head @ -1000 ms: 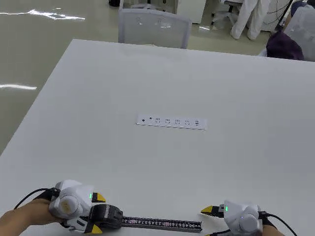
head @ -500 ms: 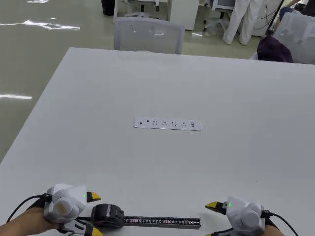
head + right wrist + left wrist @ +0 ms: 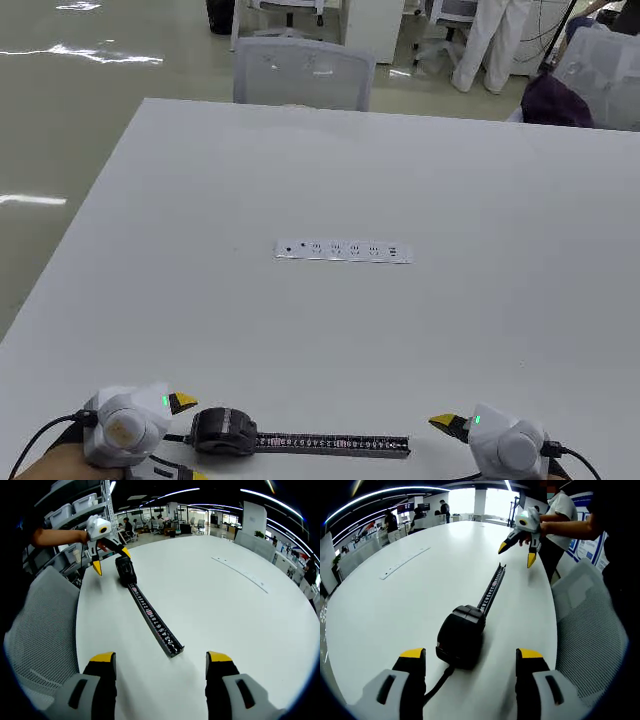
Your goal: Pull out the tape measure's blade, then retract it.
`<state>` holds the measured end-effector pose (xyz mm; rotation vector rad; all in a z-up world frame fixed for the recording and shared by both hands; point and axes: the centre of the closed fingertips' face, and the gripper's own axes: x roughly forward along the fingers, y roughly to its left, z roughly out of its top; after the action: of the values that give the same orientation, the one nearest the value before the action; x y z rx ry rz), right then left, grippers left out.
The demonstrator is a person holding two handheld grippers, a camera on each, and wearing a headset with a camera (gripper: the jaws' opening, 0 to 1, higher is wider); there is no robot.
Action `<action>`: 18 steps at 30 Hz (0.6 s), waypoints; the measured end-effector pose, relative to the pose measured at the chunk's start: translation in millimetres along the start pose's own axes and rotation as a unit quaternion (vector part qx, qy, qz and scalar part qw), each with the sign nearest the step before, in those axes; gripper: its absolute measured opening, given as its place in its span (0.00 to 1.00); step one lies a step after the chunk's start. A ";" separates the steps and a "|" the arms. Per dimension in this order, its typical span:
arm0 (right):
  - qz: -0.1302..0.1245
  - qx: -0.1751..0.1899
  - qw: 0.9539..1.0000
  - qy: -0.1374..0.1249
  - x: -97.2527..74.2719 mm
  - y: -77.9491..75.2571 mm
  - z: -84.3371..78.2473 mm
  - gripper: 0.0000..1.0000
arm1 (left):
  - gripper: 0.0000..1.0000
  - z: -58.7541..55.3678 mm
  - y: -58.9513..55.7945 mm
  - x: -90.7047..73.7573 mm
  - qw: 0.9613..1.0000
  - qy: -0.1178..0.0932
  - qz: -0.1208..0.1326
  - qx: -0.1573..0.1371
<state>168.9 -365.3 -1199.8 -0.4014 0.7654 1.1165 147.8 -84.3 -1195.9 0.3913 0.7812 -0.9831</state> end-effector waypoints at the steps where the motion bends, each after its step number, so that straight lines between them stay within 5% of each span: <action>1: -0.004 0.005 1.000 -0.002 -0.7 0.3 0.2 0.74 | 0.73 -0.6 -1.5 -0.6 1.000 -0.001 0.001 -0.003; 18: -0.060 0.041 0.997 -0.028 -21.9 17.5 9.5 0.86 | 0.87 5.1 -23.4 -22.6 0.996 -0.035 0.059 -0.059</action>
<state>151.2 -366.3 -1176.1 -0.3419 0.7264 0.9775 122.7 -86.3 -1174.7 0.2948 0.7409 -0.8319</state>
